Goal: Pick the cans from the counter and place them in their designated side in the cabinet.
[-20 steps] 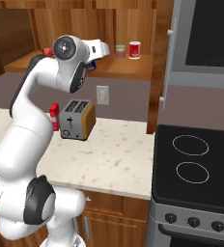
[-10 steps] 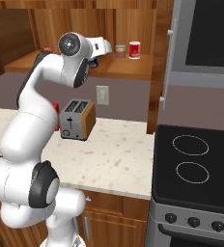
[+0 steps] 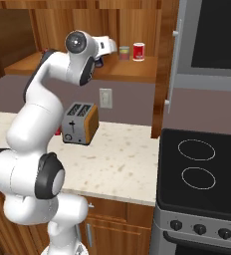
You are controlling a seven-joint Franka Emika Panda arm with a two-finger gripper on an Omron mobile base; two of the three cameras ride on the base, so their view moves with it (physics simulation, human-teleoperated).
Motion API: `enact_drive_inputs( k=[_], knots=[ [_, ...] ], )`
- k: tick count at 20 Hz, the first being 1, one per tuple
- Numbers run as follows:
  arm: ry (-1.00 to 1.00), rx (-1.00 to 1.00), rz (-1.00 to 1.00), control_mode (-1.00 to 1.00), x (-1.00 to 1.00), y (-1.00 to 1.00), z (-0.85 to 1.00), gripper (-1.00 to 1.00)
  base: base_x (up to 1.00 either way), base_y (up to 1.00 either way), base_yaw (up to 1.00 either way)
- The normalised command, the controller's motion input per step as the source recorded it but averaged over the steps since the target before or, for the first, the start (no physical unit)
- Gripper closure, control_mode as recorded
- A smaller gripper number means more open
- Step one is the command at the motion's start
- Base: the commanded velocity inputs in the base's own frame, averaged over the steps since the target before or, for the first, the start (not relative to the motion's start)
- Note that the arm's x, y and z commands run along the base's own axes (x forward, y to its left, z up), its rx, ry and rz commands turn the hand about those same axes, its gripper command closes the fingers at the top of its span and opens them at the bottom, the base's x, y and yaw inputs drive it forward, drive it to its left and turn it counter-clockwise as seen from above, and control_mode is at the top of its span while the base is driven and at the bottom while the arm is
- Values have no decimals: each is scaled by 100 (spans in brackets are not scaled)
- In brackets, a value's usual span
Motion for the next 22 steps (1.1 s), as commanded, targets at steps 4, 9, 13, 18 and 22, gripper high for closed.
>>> enact_drive_inputs(
  k=[4,9,13,18,22],
  knots=[
    [3,0,0,-100,27,-1,0,100,0,0,0],
    [3,0,0,-100,30,-3,0,100,0,0,0],
    [3,0,0,-100,33,-6,0,100,0,0,0],
    [3,0,0,-100,33,-7,0,100,0,0,0],
    [3,0,0,-100,31,-4,0,100,0,0,0]
  ],
)
